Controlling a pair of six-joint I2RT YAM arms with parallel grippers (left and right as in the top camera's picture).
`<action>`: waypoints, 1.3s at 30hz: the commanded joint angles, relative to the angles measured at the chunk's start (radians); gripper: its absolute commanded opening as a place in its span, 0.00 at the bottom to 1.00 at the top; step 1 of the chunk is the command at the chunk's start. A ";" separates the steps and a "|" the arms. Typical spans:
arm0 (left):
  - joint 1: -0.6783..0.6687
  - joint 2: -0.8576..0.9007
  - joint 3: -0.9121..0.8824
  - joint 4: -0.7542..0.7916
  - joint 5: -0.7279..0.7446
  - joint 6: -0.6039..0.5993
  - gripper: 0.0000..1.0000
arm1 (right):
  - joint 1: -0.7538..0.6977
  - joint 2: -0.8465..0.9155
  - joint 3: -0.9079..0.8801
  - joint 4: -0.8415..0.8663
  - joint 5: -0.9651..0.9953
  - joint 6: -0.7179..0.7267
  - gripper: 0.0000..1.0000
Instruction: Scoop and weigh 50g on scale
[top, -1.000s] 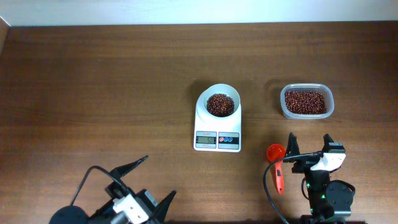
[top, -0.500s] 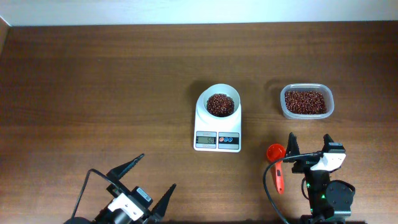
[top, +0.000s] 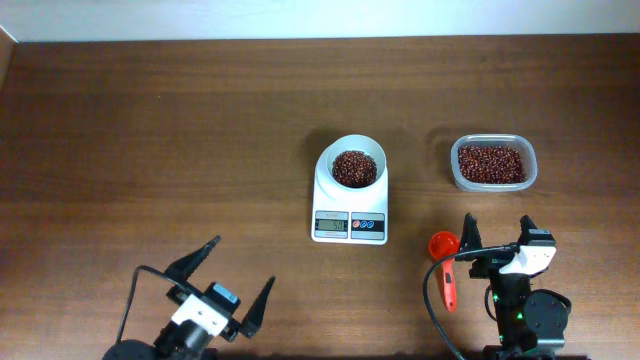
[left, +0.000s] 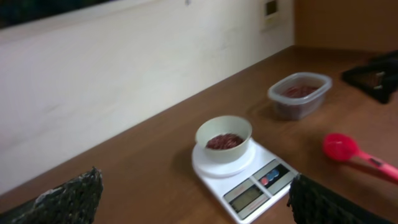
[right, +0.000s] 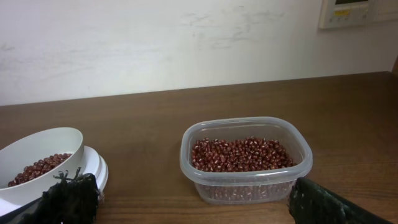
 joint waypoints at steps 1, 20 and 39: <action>0.023 -0.011 -0.066 0.058 -0.047 -0.014 0.99 | -0.006 -0.008 -0.008 -0.003 0.009 -0.001 0.99; 0.023 -0.011 -0.452 0.675 -0.476 -0.145 0.99 | -0.006 -0.008 -0.008 -0.003 0.009 -0.001 0.99; 0.023 -0.012 -0.526 0.537 -0.576 -0.145 0.99 | -0.006 -0.008 -0.008 -0.003 0.009 -0.001 0.99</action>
